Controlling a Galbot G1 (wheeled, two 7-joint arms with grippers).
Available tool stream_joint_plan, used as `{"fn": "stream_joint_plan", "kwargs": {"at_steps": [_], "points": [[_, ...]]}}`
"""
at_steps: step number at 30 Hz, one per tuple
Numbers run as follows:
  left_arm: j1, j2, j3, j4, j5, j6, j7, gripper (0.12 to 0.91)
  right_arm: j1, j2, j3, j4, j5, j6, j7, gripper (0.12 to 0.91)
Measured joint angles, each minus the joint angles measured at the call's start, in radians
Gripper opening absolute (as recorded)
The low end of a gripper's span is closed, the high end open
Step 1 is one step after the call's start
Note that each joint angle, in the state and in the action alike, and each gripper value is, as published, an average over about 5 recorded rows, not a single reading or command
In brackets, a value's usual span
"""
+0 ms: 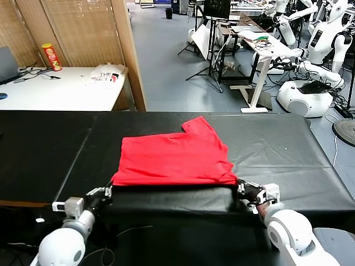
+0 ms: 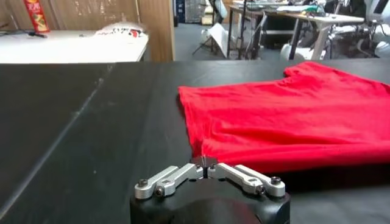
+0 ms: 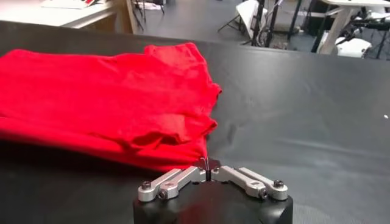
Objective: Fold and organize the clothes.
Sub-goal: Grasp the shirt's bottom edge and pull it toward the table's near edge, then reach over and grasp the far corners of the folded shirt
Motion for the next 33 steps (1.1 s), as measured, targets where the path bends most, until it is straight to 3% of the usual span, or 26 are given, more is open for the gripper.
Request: {"fn": "stream_joint_plan", "kwargs": {"at_steps": [6, 9, 18, 21, 27, 33], "points": [[0.016, -0.003, -0.008, -0.014, -0.002, 0.028, -0.008, 0.128, -0.059, 0.004, 0.007, 0.041, -0.004, -0.014, -0.002, 0.141], [0.027, -0.004, -0.015, -0.028, -0.004, 0.047, -0.013, 0.195, -0.082, 0.001, 0.016, 0.064, -0.002, -0.015, -0.002, 0.243], [0.051, -0.005, -0.040, -0.078, -0.040, 0.105, -0.064, 0.681, -0.096, -0.027, 0.054, 0.138, 0.046, -0.015, -0.003, 0.705], [0.038, 0.005, -0.060, -0.093, -0.092, 0.110, -0.075, 0.777, -0.046, -0.039, 0.060, 0.126, 0.063, 0.004, 0.005, 0.783], [-0.112, 0.060, -0.070, -0.053, -0.220, 0.083, -0.111, 0.798, 0.178, -0.039, -0.015, -0.007, 0.076, 0.096, 0.018, 0.798], [-0.341, 0.098, -0.001, 0.092, -0.270, 0.065, -0.108, 0.798, 0.467, -0.010, -0.158, -0.231, 0.087, 0.157, 0.041, 0.798]]}}
